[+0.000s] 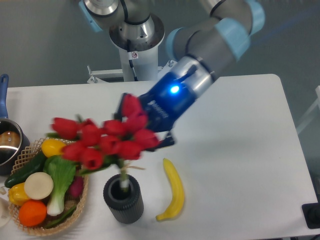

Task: Pick up the flowers from the vase
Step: 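Lift the gripped tulips up out of the black vase, then carry the tulips away from the vase and hold them above the table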

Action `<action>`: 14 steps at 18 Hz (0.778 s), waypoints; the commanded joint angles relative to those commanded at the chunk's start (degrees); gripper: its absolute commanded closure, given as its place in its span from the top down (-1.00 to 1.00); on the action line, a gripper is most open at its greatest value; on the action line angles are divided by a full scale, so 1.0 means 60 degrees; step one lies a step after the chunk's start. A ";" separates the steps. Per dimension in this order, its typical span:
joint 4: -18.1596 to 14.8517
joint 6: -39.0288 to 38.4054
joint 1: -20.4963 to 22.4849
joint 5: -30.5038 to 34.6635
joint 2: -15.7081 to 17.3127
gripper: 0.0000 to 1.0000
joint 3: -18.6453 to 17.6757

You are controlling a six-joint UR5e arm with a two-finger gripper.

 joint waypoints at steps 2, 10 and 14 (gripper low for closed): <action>0.0000 0.0542 0.0529 0.0465 -0.0043 -1.00 0.0000; -0.0103 0.2578 0.1320 0.4510 -0.0526 -1.00 -0.0102; -0.0132 0.3459 0.1862 0.5111 -0.0498 -1.00 -0.0832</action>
